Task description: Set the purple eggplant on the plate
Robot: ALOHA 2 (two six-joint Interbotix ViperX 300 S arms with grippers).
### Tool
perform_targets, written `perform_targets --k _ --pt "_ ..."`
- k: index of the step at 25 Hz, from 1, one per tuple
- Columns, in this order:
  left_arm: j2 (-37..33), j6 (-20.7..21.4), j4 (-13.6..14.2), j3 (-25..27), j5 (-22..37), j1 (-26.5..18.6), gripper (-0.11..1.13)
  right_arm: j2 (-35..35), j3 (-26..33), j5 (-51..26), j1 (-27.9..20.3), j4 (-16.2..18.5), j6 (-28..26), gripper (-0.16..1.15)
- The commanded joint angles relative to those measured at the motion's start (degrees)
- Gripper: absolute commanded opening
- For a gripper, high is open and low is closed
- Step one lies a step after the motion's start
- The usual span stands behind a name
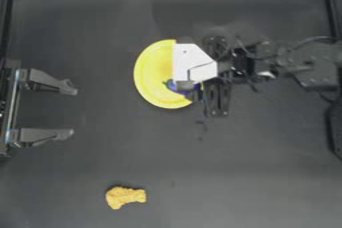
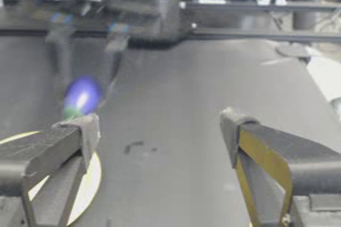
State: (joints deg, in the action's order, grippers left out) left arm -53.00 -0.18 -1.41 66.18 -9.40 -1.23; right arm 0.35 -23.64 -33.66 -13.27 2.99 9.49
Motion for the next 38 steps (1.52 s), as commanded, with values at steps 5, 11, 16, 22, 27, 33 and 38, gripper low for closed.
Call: perform_targets --k 5,11,16,22,27,33,38 --pt "1.3 0.0 -0.1 -1.6 -0.4 -0.3 1.01 6.4 5.0 1.1 -4.5 -3.5 6.8 0.3" --pt "1.8 0.0 0.0 -1.4 -0.7 -0.3 1.01 11.3 7.7 1.3 -6.2 -3.6 9.1 0.3" --pt "2.2 -0.1 -0.1 -1.6 -0.8 -0.3 1.01 14.3 10.0 1.1 -7.1 -3.4 10.4 0.3" --pt "2.2 0.0 -0.1 -1.4 -0.7 -0.4 1.01 15.7 10.5 0.8 -7.4 -3.0 10.6 0.32" --pt "2.2 0.0 -0.1 -1.4 -0.8 -0.6 1.01 16.3 10.5 0.5 -7.5 -2.8 10.5 0.33" --pt "2.2 -0.1 -0.1 -1.3 -0.7 -0.6 1.01 16.3 10.9 0.6 -7.6 -3.1 10.5 0.76" --pt "2.2 -0.1 -0.1 -1.2 -0.8 -0.6 1.01 16.3 11.0 0.4 -8.0 -4.5 10.4 1.05"
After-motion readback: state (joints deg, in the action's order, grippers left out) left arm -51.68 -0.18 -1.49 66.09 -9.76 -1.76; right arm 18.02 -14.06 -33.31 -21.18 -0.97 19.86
